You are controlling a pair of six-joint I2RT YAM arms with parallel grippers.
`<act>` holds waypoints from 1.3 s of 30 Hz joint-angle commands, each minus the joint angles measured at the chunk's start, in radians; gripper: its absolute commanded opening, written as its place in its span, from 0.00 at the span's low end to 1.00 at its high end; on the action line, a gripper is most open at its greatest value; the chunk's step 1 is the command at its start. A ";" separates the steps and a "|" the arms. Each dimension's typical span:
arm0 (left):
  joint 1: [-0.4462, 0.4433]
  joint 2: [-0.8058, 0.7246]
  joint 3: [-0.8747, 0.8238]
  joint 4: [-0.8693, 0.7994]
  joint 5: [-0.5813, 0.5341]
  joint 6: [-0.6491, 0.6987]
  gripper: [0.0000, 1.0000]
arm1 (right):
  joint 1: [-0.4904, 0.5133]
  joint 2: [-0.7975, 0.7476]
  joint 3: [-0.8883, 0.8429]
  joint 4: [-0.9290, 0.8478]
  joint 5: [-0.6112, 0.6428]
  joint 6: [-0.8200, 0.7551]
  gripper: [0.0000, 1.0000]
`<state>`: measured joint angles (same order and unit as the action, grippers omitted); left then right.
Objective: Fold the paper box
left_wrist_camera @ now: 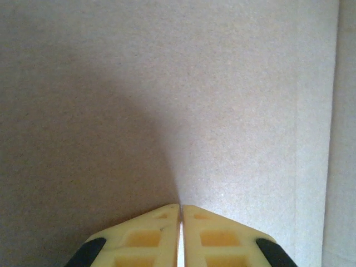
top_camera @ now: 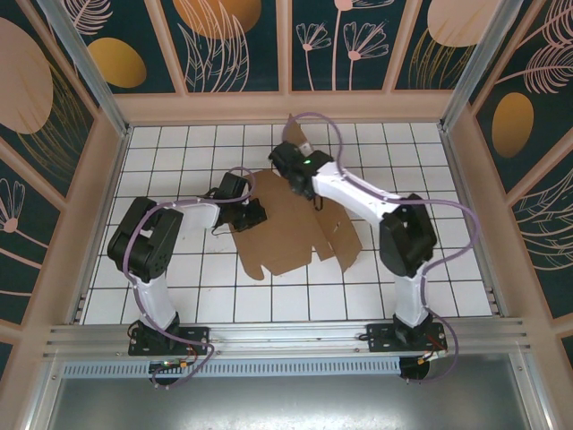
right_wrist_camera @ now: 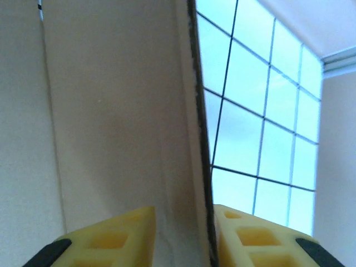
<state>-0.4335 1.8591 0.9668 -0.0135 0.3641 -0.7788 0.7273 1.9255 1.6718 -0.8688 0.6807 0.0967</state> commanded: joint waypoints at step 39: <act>0.056 -0.105 -0.041 -0.169 -0.110 0.138 0.06 | -0.418 -0.184 -0.574 0.435 -0.759 0.154 0.08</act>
<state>-0.3809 1.7756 0.9470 -0.1810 0.2264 -0.6548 0.2295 1.7264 1.0412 -0.3630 -0.2306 0.2638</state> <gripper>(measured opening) 0.065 0.081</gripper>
